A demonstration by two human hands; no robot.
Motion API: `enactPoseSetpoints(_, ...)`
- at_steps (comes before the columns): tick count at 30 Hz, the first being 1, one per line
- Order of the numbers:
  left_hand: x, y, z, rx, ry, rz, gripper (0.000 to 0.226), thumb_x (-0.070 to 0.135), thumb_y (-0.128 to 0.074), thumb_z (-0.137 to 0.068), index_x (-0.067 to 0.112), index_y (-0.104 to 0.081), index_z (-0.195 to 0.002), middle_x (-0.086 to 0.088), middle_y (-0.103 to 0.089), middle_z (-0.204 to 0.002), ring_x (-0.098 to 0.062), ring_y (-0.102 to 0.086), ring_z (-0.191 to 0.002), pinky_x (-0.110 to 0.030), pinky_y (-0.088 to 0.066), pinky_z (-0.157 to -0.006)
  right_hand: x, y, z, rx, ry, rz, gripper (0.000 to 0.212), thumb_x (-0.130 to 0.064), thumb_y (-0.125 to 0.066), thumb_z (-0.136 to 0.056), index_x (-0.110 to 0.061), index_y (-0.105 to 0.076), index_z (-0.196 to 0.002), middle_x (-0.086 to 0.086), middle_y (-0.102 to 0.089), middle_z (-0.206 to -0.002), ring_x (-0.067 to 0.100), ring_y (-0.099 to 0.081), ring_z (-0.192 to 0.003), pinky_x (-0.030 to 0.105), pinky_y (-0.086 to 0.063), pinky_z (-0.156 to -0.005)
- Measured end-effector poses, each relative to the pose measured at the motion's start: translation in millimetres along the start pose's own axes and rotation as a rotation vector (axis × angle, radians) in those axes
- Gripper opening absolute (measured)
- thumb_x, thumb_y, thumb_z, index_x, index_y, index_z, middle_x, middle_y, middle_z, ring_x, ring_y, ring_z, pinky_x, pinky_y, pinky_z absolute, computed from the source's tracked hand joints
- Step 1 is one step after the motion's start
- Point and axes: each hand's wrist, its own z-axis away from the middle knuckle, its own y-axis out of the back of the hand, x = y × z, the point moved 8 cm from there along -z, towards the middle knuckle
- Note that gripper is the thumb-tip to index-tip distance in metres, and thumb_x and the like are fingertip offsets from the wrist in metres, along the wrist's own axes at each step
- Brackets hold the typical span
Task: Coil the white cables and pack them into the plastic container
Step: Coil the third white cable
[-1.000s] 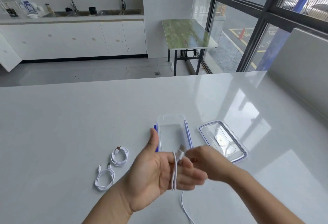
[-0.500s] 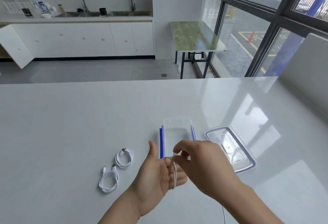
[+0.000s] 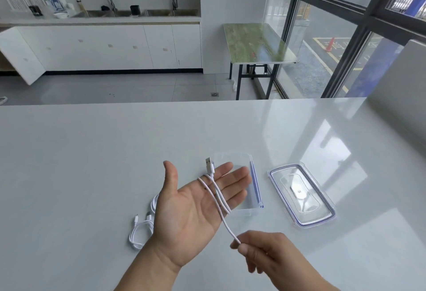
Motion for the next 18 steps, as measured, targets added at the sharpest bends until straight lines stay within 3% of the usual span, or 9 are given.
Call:
enactPoseSetpoints(4,-11,-18,2,-0.1,0.084,-0.092,0.112,0.083,-0.034,-0.084,-0.013,-0.038,-0.141,-0.038,-0.046,-0.141,-0.049,-0.042,-0.135,-0.056,-0.028,-0.117,12,18,-19,-0.089,-0.035,0.321,0.027,-0.051,-0.06,-0.094,-0.026,-0.069,-0.089,-0.008,-0.066,-0.068,0.001,-0.057,-0.061,0.017,-0.046,-0.062)
enactPoseSetpoints(5,-16,-22,3,-0.129,0.126,-0.144,0.114,0.084,-0.031,-0.082,-0.014,-0.038,-0.14,-0.038,-0.048,-0.139,-0.05,-0.045,-0.132,-0.056,-0.029,-0.115,12,28,-26,-0.079,-0.053,0.375,0.023,-0.044,-0.063,-0.093,-0.024,-0.069,-0.085,-0.009,-0.067,-0.068,0.002,-0.057,-0.061,0.016,-0.045,-0.061)
enactPoseSetpoints(7,-30,-22,4,-0.158,0.24,-0.346,0.119,0.087,-0.021,-0.079,-0.014,-0.041,-0.138,-0.039,-0.051,-0.135,-0.049,-0.049,-0.128,-0.055,-0.033,-0.111,3,49,-40,-0.051,-0.072,0.426,0.013,-0.022,-0.063,-0.089,-0.022,-0.066,-0.076,-0.005,-0.069,-0.07,0.015,-0.061,-0.065,0.029,-0.053,-0.067)
enactPoseSetpoints(9,-45,-14,7,-0.151,0.37,-0.603,0.122,0.088,-0.014,-0.075,-0.013,-0.045,-0.135,-0.04,-0.053,-0.133,-0.05,-0.052,-0.126,-0.053,-0.037,-0.108,-19,64,-49,-0.058,-0.057,0.304,0.018,-0.014,-0.061,-0.087,-0.025,-0.065,-0.072,-0.004,-0.069,-0.066,0.019,-0.061,-0.063,0.039,-0.055,-0.067)
enactPoseSetpoints(11,-55,-3,11,-0.119,0.479,-0.791,0.121,0.089,-0.015,-0.072,-0.01,-0.052,-0.131,-0.036,-0.058,-0.13,-0.048,-0.055,-0.124,-0.052,-0.04,-0.106,-41,70,-52,-0.099,-0.045,-0.018,0.008,-0.013,-0.067,-0.086,-0.01,-0.069,-0.079,-0.004,-0.062,-0.058,0.016,-0.058,-0.055,0.032,-0.054,-0.057)
enactPoseSetpoints(13,-59,8,13,-0.079,0.548,-0.925,0.118,0.089,-0.014,-0.071,-0.004,-0.057,-0.128,-0.028,-0.066,-0.125,-0.04,-0.061,-0.121,-0.05,-0.042,-0.106,-60,72,-53,-0.113,-0.037,-0.202,0.013,-0.013,-0.07,-0.084,0.0,-0.067,-0.083,0.002,-0.055,-0.057,0.015,-0.052,-0.051,0.027,-0.049,-0.053)
enactPoseSetpoints(18,-49,22,13,0.043,0.494,-0.937,0.112,0.086,-0.014,-0.072,0.0,-0.06,-0.128,-0.022,-0.068,-0.125,-0.033,-0.063,-0.121,-0.048,-0.042,-0.111,-91,75,-39,0.088,0.036,0.161,0.008,-0.024,-0.067,-0.083,-0.02,-0.07,-0.076,-0.002,-0.066,-0.061,0.017,-0.057,-0.056,0.033,-0.051,-0.054)
